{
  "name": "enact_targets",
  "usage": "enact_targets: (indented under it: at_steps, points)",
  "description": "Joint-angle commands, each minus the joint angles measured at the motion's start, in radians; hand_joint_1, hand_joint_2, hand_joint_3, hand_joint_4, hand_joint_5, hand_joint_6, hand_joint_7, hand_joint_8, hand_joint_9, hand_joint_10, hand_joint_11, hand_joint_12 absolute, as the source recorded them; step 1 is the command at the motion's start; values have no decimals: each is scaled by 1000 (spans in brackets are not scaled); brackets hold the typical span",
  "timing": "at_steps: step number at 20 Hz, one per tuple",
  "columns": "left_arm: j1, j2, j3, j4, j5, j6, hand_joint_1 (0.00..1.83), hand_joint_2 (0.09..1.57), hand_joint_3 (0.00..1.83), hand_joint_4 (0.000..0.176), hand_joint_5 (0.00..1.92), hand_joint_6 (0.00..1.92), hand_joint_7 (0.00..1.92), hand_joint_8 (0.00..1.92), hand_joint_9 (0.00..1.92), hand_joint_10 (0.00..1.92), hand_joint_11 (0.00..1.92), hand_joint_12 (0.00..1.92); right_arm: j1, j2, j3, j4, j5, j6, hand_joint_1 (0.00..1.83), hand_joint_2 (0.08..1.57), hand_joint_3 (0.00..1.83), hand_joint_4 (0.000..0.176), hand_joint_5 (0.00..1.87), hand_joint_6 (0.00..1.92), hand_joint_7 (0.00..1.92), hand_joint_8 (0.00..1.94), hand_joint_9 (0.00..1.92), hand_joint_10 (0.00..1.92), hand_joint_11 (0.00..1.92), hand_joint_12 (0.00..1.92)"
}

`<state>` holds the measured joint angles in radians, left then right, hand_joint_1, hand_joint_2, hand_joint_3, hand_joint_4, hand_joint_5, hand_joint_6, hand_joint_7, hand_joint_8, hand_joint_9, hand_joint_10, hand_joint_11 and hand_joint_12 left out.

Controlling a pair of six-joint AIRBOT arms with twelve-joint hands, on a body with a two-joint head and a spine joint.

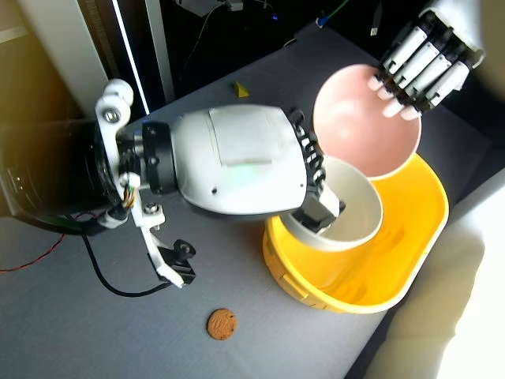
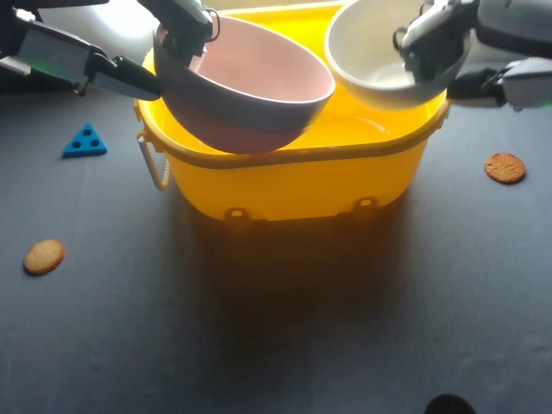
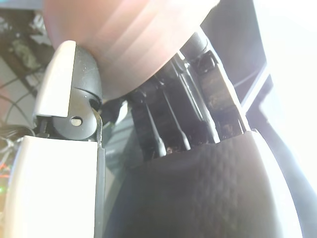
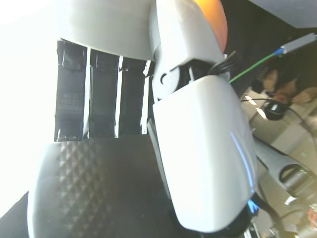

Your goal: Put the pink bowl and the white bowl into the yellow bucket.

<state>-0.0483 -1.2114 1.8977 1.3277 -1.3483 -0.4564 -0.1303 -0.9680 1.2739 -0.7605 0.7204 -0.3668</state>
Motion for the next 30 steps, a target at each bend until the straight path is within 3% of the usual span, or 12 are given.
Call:
enact_targets:
  at_steps: [1,4,7,8,12,15,17,21,24,26,28,30]
  points:
    - [-21,4,22,-116,-40,4,1166,1211,4,16,761,1323,848,1205,973,447,584,1342,3,7,5,52,91,1,1383,1089,0,0,909,1082,1056,871,1005,971,867,977]
    - [-39,-23,68,-114,-40,6,1131,1262,5,20,687,1455,745,1331,857,578,502,1407,-11,-1,12,52,96,1,1383,1090,0,0,904,1086,1051,893,1009,957,855,977]
    - [-45,-40,101,-113,-40,6,1203,1141,4,21,894,1132,974,1003,1044,465,719,1247,-11,-7,13,56,96,2,1381,1094,0,0,899,1107,1043,889,998,972,847,981]
    - [-45,-40,103,-109,-40,8,1341,1111,1,0,926,1055,1026,891,949,1009,747,1201,-11,-11,13,63,95,3,1385,1079,0,0,945,1062,1068,808,1035,933,874,980]
    - [-37,-37,95,-99,-39,22,1366,1129,3,0,902,1107,974,948,861,1237,691,1225,-12,-13,13,65,94,12,1392,1056,0,0,987,1006,1097,741,1106,836,911,946]
    - [-34,-38,94,-99,-37,30,1365,1136,1,0,865,1154,949,979,879,1231,719,1217,-14,-13,13,65,94,12,1390,1059,1,0,987,994,1094,757,1082,878,898,965]
    - [-33,-39,93,-99,-36,32,1232,1153,1,0,864,1175,947,1034,927,826,743,1209,-16,-12,13,64,95,12,1389,1063,0,0,985,996,1078,786,1074,891,882,981]
    - [-22,-42,94,-99,-36,35,1367,1133,2,0,870,1133,958,972,879,1241,719,1242,-16,-13,13,64,98,12,1392,1058,0,0,966,1023,1105,739,1109,834,895,968]
    - [-16,-38,83,-99,-37,38,1158,1243,0,0,681,1375,826,1303,839,715,445,1311,-16,-13,13,64,98,12,1374,1111,4,0,856,1163,1039,902,923,1078,774,984]
    - [-10,-37,77,-99,-36,39,795,1229,0,0,297,349,459,278,358,381,32,1227,-18,-13,13,64,98,12,1145,1072,0,0,715,271,781,173,673,373,391,1121]
    - [-3,-38,76,-99,-36,39,552,1228,0,0,174,23,234,4,162,61,0,686,-19,-13,13,64,98,12,913,1020,2,0,433,3,438,1,409,49,15,1202]
    - [3,-37,71,-97,-35,43,542,1220,0,0,128,8,172,2,122,33,0,569,-19,-13,13,64,98,12,857,1025,4,0,361,0,376,0,352,19,2,1108]
